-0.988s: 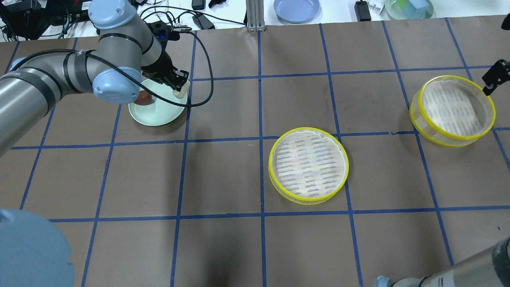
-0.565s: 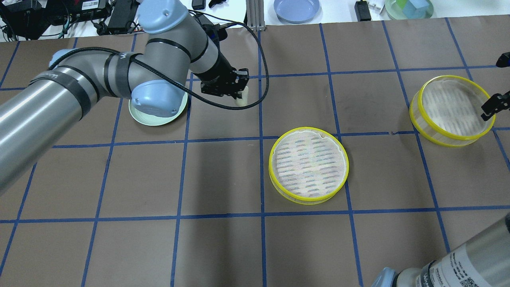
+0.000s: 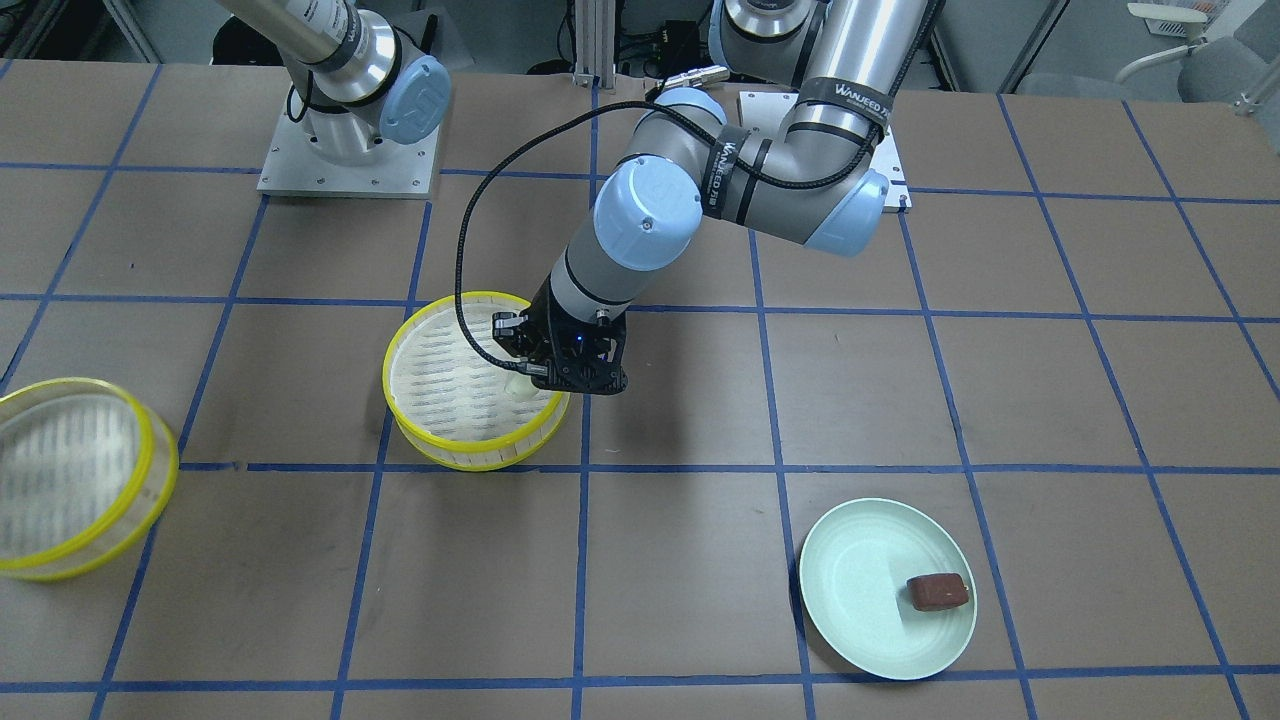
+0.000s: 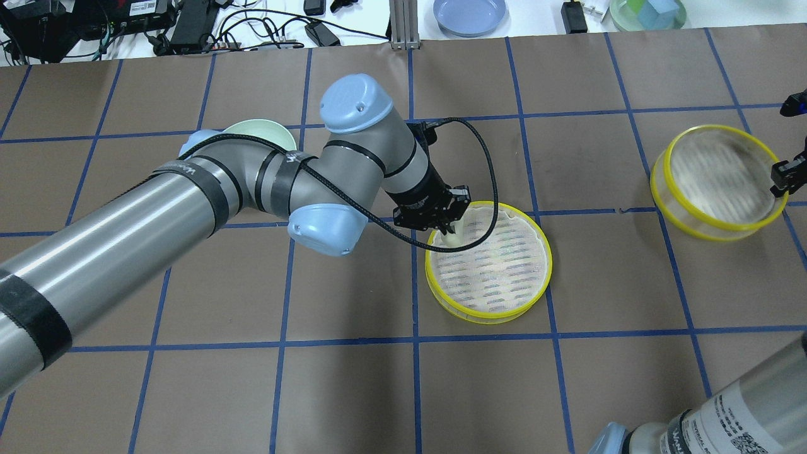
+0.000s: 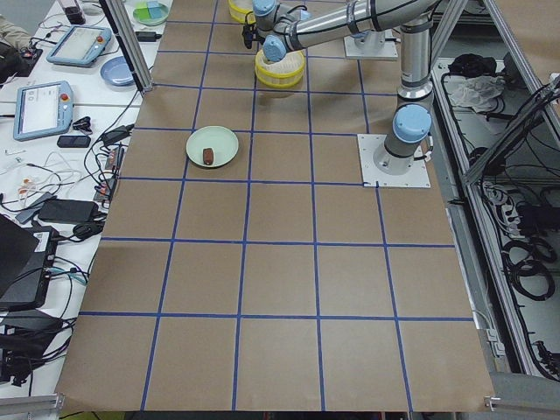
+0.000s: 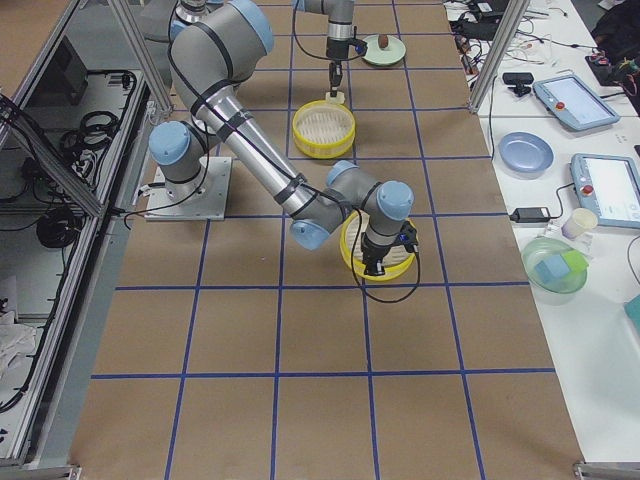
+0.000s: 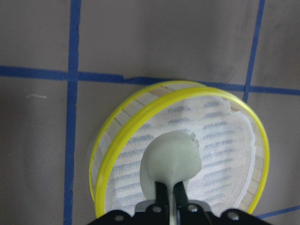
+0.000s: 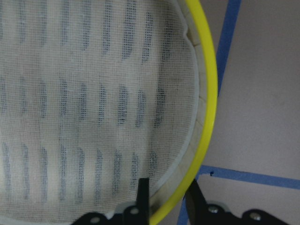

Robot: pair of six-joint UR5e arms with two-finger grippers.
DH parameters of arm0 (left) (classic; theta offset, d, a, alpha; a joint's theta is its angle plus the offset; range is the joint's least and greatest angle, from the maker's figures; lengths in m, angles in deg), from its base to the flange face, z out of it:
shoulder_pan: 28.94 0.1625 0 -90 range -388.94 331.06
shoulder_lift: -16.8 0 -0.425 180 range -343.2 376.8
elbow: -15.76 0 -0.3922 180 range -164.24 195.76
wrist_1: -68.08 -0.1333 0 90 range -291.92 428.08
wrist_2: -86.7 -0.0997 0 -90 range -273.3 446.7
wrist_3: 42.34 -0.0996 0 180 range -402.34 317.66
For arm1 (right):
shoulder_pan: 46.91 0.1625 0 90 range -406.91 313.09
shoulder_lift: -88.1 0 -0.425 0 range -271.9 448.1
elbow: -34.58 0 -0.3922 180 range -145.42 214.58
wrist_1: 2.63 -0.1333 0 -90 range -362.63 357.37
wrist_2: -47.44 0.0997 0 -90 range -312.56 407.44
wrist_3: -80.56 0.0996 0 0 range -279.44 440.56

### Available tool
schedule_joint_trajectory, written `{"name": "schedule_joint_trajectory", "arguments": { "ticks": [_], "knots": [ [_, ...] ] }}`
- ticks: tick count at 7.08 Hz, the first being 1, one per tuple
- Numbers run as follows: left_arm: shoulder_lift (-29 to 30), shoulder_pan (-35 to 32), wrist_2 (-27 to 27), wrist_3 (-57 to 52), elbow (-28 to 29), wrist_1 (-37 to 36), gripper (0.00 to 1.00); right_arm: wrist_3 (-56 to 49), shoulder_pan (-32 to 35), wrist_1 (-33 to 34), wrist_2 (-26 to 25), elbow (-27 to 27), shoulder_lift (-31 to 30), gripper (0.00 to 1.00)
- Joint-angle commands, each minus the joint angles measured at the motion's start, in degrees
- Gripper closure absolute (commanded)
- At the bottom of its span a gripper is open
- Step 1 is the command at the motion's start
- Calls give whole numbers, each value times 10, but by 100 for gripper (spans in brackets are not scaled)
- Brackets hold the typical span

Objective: Stack buns with steamer

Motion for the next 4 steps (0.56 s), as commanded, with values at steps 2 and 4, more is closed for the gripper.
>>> {"name": "schedule_joint_trajectory", "arguments": {
  "ticks": [2, 4],
  "knots": [
    [2, -8, -2, -1, -12, 0, 5, 1, 1, -7, 5, -3, -12, 100],
    [2, -8, 0, 2, -8, -1, 0, 6, 7, -89, 37, -1, -55, 100]
  ]
}}
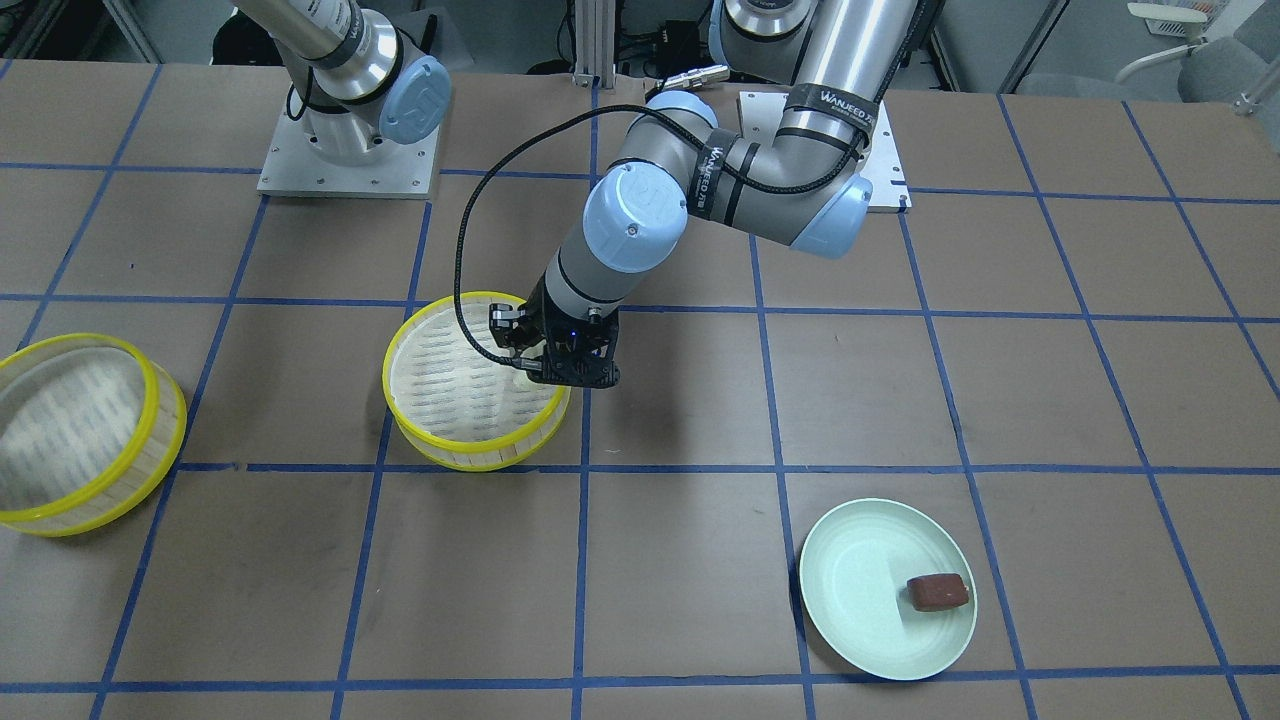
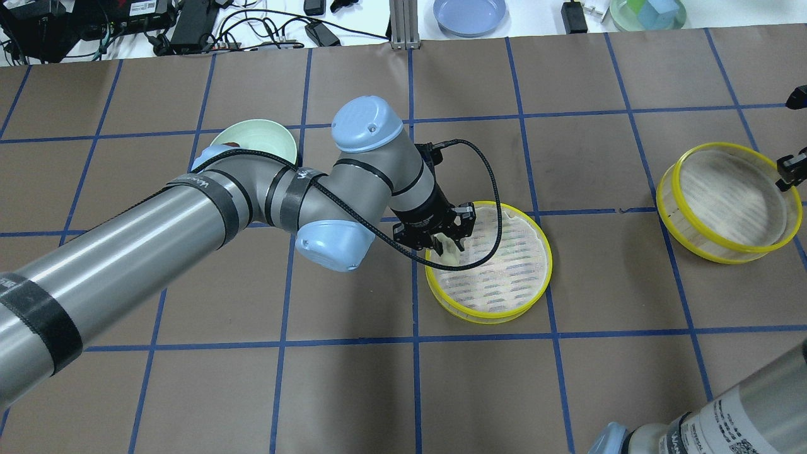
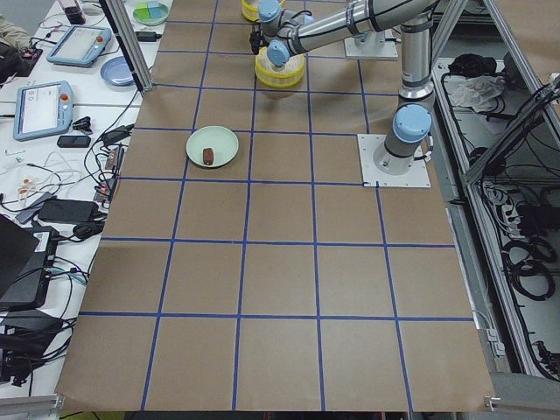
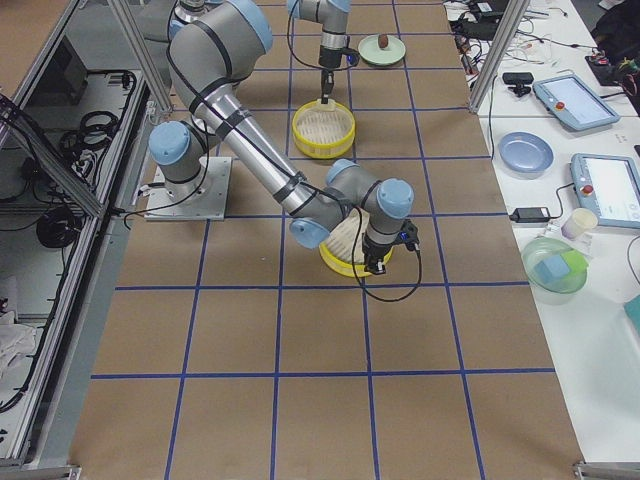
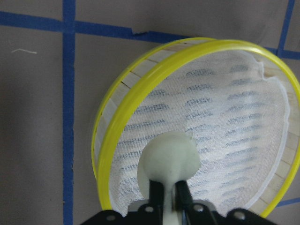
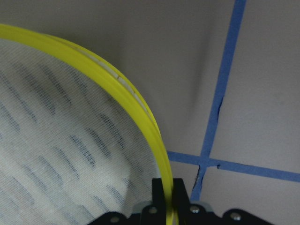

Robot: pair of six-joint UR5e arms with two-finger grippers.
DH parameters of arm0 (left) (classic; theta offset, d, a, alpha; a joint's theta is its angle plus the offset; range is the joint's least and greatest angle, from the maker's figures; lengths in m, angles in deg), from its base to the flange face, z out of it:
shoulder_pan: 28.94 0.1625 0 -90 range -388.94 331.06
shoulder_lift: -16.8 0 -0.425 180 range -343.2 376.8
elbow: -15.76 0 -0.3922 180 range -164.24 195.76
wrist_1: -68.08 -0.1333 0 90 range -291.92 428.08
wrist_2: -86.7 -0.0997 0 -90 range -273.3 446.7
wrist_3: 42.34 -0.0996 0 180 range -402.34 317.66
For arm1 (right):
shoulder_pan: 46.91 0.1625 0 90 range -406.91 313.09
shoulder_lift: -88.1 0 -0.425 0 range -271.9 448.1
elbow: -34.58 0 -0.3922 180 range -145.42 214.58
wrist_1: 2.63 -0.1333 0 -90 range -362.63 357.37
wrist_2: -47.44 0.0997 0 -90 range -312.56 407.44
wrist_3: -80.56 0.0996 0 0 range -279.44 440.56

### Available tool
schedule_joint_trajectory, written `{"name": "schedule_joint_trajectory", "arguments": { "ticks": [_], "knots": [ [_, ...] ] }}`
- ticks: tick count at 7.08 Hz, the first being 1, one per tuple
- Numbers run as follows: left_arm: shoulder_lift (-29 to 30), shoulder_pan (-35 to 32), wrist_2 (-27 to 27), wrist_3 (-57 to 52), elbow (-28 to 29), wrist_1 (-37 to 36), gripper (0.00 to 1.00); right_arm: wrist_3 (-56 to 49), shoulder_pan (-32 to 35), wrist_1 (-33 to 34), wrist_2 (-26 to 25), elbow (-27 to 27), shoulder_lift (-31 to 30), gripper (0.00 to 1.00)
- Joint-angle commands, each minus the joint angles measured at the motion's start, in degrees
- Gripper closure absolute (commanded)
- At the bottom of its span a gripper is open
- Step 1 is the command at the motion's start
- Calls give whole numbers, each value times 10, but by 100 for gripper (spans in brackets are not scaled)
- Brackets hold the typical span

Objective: Stack buns with steamer

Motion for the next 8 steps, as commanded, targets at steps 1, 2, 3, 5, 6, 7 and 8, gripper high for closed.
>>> {"name": "schedule_joint_trajectory", "arguments": {
  "ticks": [1, 2, 3, 5, 6, 7, 8],
  "knots": [
    [0, 0, 4, 8, 2, -1, 0, 6, 26, -80, 16, 3, -50, 100],
    [1, 0, 5, 40, 2, -2, 0, 31, 68, -108, 9, 3, -62, 100],
    [1, -1, 7, 49, 2, -2, 0, 80, 104, -129, 7, 13, -86, 100],
    [-11, 7, 0, 62, 15, -2, 0, 182, 163, -144, 4, 82, -168, 100],
    [-15, 43, -44, 3, 47, 14, 0, 215, 209, -143, -1, 116, -204, 100],
    [-20, 87, -106, -107, 72, 59, 0, 282, 259, -139, -16, 133, -228, 100],
    [-22, 143, -134, -184, 90, 68, 0, 357, 321, -139, -28, 135, -231, 100]
  ]
}}
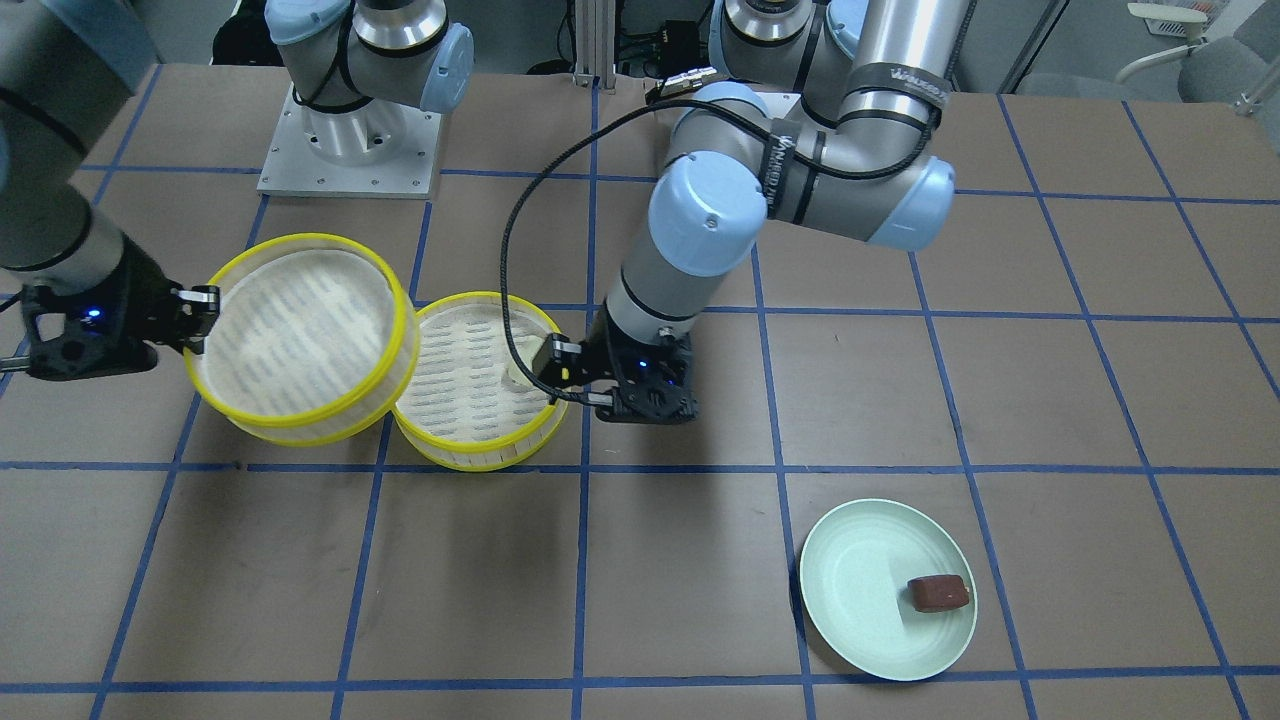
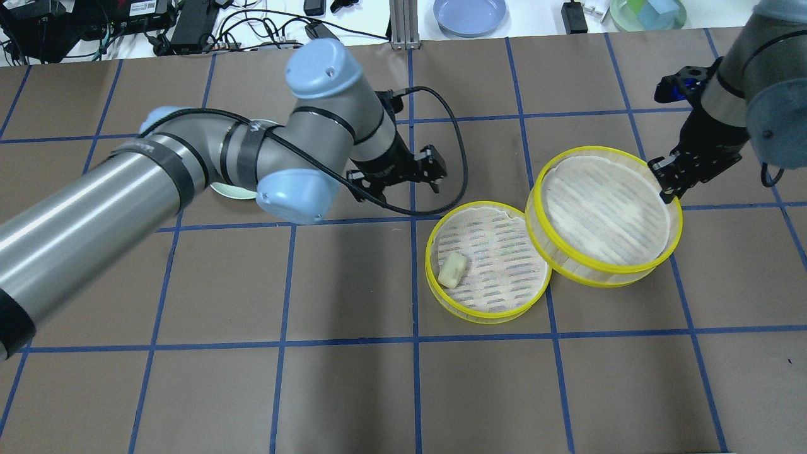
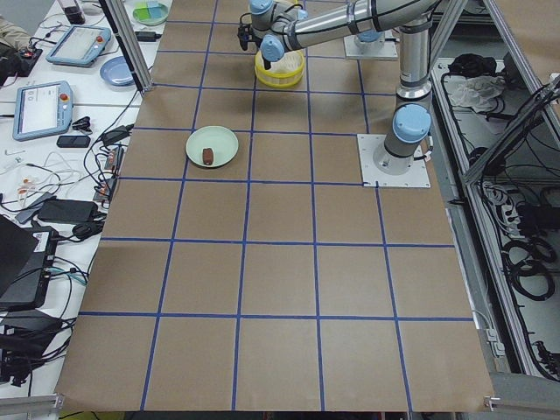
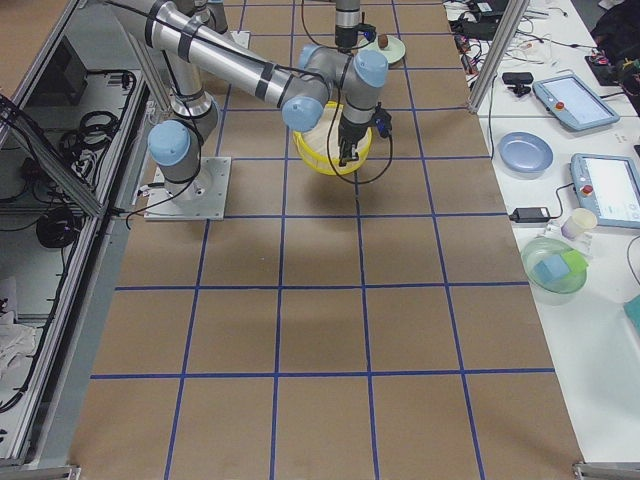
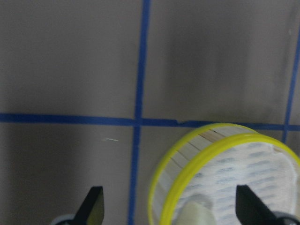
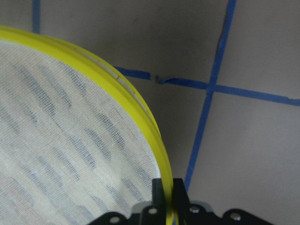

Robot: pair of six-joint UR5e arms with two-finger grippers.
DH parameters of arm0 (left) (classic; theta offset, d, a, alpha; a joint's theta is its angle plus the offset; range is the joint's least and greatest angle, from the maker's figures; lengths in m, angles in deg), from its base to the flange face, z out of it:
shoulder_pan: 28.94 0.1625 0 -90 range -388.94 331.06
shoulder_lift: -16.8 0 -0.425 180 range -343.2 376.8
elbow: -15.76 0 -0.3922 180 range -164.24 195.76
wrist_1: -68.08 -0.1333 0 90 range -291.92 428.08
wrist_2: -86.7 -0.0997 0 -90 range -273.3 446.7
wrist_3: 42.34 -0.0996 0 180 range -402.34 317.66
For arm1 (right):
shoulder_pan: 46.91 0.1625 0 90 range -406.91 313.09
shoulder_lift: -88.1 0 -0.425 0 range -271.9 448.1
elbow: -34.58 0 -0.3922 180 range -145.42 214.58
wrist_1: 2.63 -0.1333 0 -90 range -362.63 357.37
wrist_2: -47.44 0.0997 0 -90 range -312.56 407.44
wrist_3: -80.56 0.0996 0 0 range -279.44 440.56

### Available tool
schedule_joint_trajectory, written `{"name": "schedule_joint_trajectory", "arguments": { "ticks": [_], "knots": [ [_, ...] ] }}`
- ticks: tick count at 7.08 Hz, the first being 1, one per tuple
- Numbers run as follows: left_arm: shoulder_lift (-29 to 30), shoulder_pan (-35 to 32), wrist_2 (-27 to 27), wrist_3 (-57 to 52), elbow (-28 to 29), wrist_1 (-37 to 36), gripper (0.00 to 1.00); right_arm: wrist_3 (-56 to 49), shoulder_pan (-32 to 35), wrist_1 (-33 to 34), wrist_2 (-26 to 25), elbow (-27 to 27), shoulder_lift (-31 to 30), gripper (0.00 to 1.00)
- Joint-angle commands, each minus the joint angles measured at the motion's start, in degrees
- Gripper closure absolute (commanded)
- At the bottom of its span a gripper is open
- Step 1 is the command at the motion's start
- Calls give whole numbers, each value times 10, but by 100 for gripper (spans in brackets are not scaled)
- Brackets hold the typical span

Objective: Stack buns with steamer

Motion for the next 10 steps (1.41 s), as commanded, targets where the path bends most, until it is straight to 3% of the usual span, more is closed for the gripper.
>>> {"name": "schedule_joint_trajectory", "arguments": {
  "ticks": [1, 3, 4, 6, 7, 10],
  "knots": [
    [-5, 107, -59, -154, 29, 23, 0, 129, 122, 13, -9, 24, -14, 100],
    [-1, 173, -136, -295, 28, 17, 0, 155, 176, 163, -17, 105, -14, 100],
    [8, 202, -146, -374, 26, 13, 0, 156, 177, 172, -11, 112, -11, 100],
    [42, 233, -151, -457, 18, -67, 0, 155, 179, 172, -17, 115, -7, 100],
    [69, 234, -168, -471, 18, -110, 0, 155, 179, 172, -19, 114, -5, 100],
    [127, 247, -167, -470, 18, -170, 13, 166, 179, 173, -23, 109, 8, 100]
  ]
}}
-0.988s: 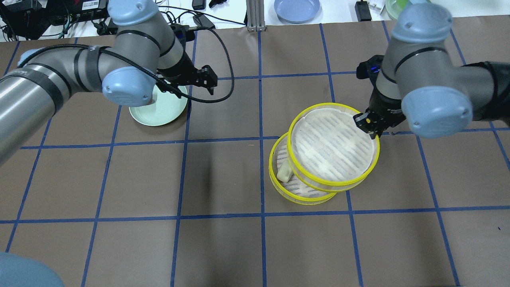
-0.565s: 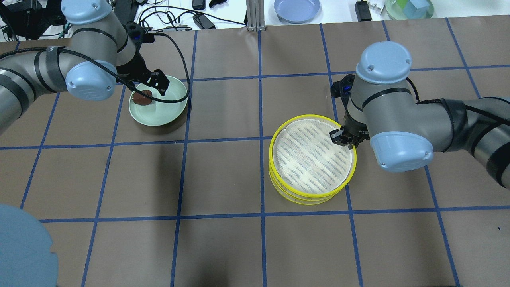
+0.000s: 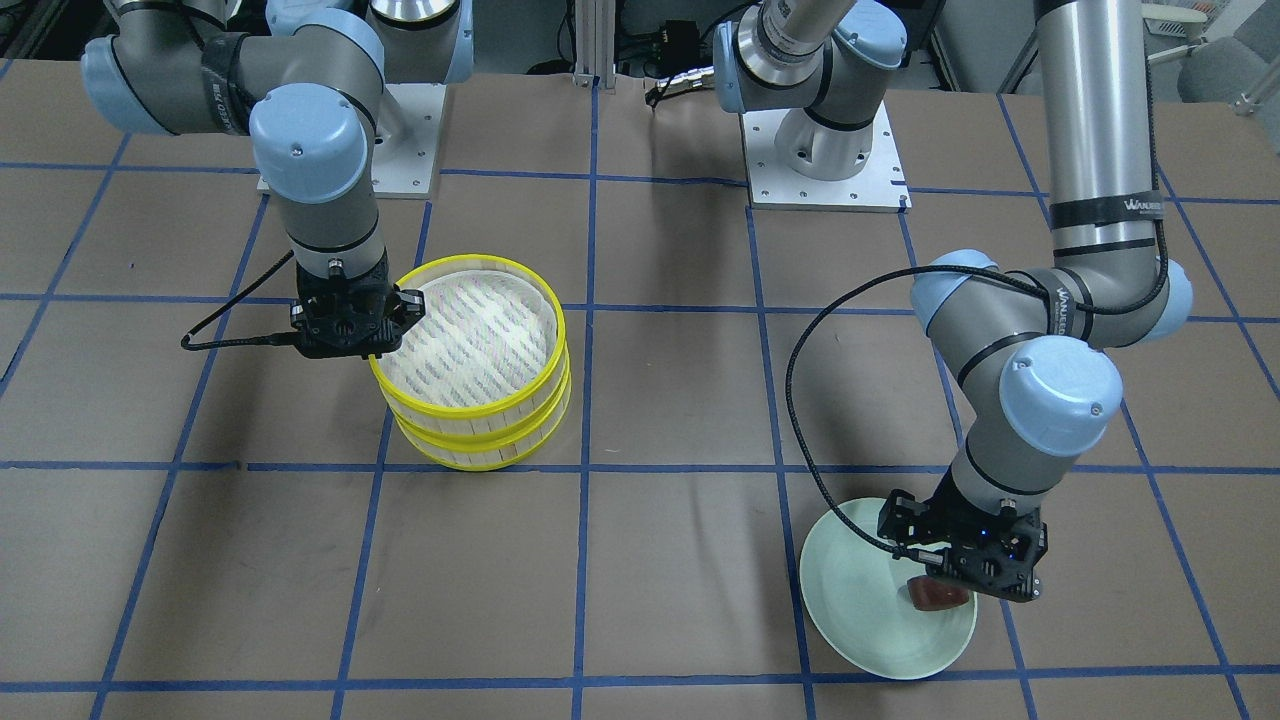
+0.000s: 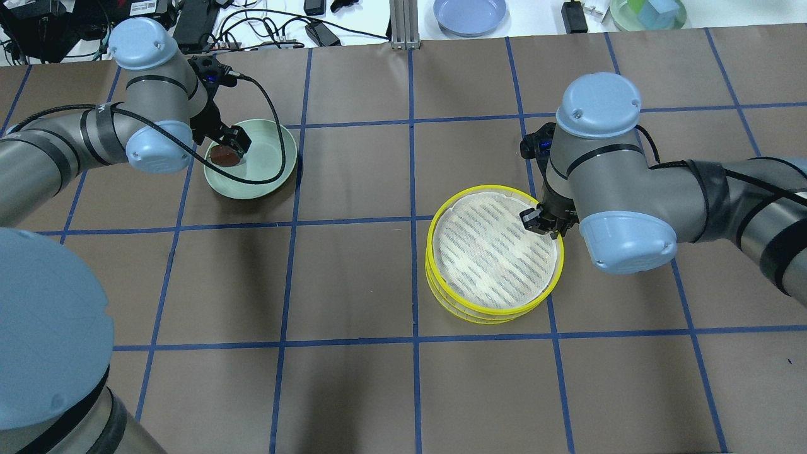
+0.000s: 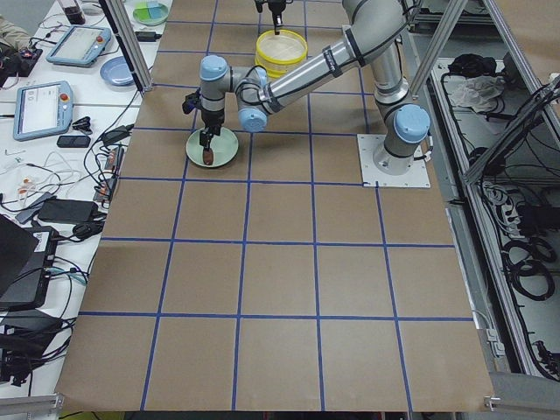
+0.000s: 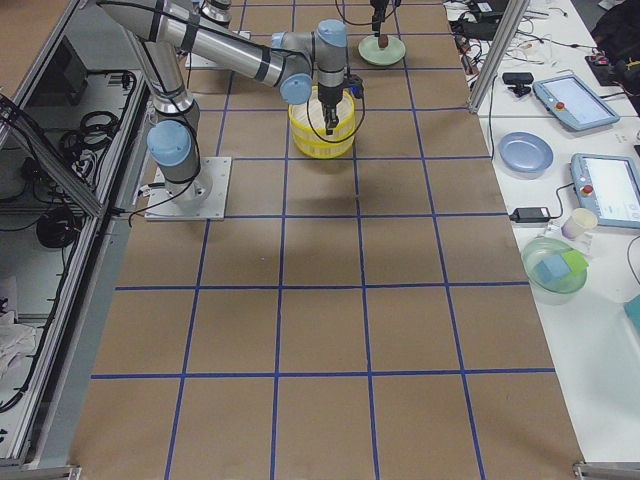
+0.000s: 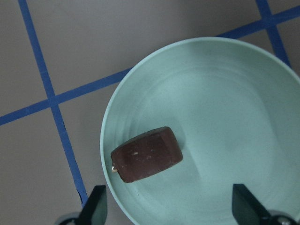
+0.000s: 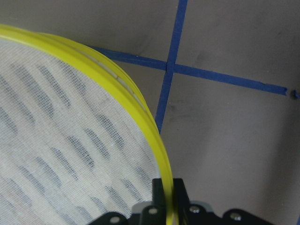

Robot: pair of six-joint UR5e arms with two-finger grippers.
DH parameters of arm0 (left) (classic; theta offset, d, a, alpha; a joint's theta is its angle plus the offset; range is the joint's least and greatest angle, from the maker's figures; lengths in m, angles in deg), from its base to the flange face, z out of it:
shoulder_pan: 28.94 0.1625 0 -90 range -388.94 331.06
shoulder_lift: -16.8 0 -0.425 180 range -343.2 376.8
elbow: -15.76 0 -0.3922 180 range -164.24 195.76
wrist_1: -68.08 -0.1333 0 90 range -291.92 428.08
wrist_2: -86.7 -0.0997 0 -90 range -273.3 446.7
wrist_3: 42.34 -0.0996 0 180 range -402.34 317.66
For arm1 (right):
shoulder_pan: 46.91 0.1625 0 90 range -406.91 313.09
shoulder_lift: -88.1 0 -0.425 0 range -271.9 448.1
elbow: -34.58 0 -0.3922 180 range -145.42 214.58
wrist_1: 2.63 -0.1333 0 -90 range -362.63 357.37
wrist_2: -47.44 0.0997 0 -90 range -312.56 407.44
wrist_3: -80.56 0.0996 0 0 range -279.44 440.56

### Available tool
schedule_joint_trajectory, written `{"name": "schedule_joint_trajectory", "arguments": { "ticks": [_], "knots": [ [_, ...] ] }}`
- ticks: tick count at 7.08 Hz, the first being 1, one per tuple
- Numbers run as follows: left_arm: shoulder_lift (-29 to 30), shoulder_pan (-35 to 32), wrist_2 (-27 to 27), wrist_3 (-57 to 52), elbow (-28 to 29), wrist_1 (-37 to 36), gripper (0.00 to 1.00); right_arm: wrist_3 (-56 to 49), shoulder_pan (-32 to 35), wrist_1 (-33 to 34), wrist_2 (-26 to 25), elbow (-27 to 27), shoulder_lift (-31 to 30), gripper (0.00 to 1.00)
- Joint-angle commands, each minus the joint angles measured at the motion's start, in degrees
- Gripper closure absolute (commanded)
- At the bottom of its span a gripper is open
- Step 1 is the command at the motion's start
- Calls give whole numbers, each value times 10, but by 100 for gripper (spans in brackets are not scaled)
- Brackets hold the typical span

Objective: Stack buns with steamer

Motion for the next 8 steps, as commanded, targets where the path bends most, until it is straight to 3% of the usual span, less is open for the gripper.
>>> {"name": "schedule_joint_trajectory", "arguments": {
  "ticks": [1, 2, 3, 4, 5, 6, 7, 8],
  "knots": [
    [29, 13, 6, 1, 0, -29, 15, 19, 0, 0, 6, -1, 7, 100],
    [34, 14, 6, 1, 0, -29, 39, 22, 0, 0, 7, -2, 8, 100],
    [36, 14, 6, 1, 0, -29, 71, 22, 0, 0, 7, -2, 11, 100],
    [36, 14, 5, 0, 2, -29, 100, 22, 1, 0, 2, -2, 14, 76],
    [35, 15, 5, 5, 6, -29, 100, 24, 1, 0, 7, -2, 14, 32],
    [25, 17, 7, 11, 10, -28, 100, 61, 0, -1, 10, -8, 13, 10],
    [7, 16, 7, 53, 10, -19, 100, 78, 1, -9, 10, -39, 13, 1],
    [-15, 0, 7, 117, 10, 8, 100, 79, 1, -23, 21, -68, 10, 1]
  ]
}}
